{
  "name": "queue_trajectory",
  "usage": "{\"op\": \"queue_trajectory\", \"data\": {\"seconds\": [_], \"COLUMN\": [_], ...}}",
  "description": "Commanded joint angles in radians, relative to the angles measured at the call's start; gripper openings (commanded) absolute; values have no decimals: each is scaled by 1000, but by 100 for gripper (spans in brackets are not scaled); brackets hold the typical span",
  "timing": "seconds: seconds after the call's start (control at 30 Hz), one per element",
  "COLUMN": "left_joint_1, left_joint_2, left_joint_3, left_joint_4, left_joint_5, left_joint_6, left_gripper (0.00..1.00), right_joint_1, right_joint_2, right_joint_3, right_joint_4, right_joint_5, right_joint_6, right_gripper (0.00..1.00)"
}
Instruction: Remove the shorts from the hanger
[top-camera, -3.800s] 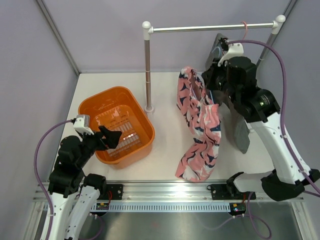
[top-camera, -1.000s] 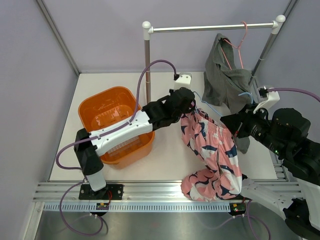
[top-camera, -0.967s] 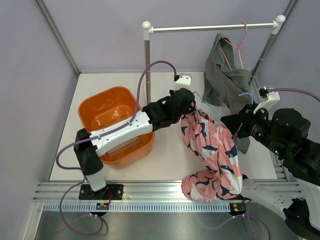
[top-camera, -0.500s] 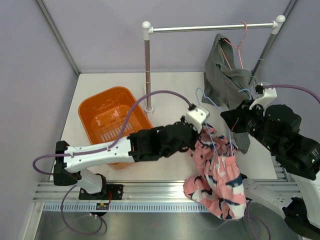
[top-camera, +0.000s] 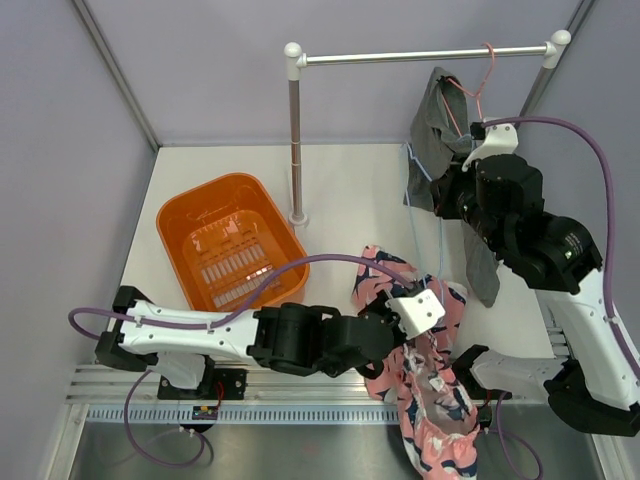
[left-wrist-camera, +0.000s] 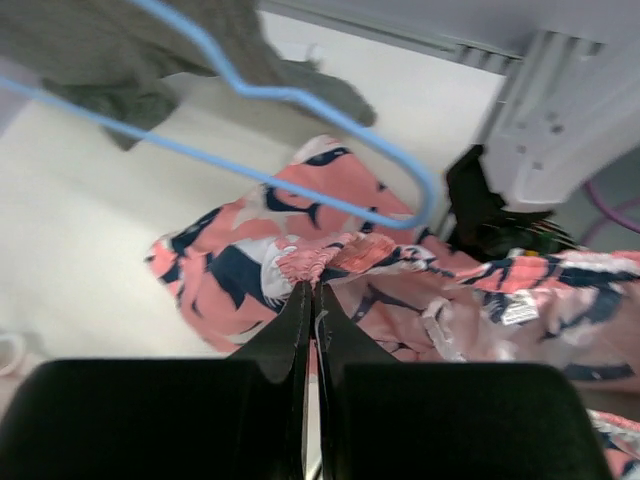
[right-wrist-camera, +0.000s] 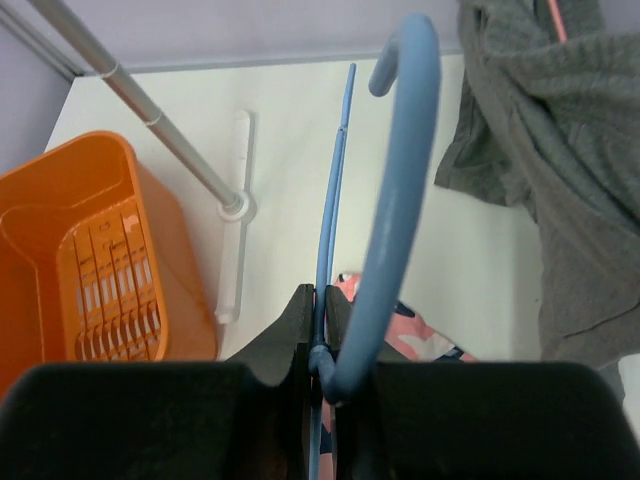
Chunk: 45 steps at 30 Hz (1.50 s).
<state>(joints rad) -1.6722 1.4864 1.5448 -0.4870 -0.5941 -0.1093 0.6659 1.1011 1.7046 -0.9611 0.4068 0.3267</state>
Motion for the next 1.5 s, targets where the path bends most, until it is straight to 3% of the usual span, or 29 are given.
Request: {"op": "queue_trajectory", "data": {"seconds": [0.0, 0.07, 0.23, 0.3, 0.33, 0.43, 0.57, 0.7, 0.9, 1.0, 1.17, 1.23, 1.4, 1.47], "left_joint_1": [12, 41, 137, 138, 138, 138, 138, 144, 163, 201, 376, 469, 610, 687], "left_joint_2": [-58, -81, -104, -116, -124, -178, -219, -299, -440, -520, -595, -589, -514, -494], "left_joint_3": [90, 133, 473, 561, 567, 560, 586, 488, 192, 4, -175, -170, -118, -97], "left_joint_4": [1, -2, 42, 261, 476, 890, 1111, 1176, 1180, 1098, 785, 577, 257, 84], "left_joint_5": [-287, -354, -444, -510, -521, -475, -373, -331, -371, -403, -408, -377, -411, -409], "left_joint_6": [43, 101, 331, 590, 776, 1082, 1265, 1297, 1216, 1046, 613, 416, 141, -47], "left_gripper": [0, 0, 0, 0, 0, 0, 0, 0, 0, 0, 0, 0, 0, 0], "right_joint_1": [9, 8, 8, 8, 8, 8, 9, 9, 9, 8, 9, 9, 8, 8], "right_joint_2": [2, -4, -6, -12, -18, -23, -10, -14, -20, -43, -69, -76, -80, -76], "right_joint_3": [102, 112, 121, 115, 110, 112, 130, 144, 142, 107, 60, 52, 50, 55], "right_joint_4": [19, 9, -27, -30, -28, -36, -54, -59, -53, -30, -25, -30, -53, -59], "right_joint_5": [105, 116, 121, 118, 106, 78, 60, 55, 43, 33, 23, 12, 1, -2], "right_joint_6": [-34, -34, -34, -28, -25, -15, -12, -15, -6, 5, 18, 20, 11, 3], "right_gripper": [0, 0, 0, 0, 0, 0, 0, 0, 0, 0, 0, 0, 0, 0]}}
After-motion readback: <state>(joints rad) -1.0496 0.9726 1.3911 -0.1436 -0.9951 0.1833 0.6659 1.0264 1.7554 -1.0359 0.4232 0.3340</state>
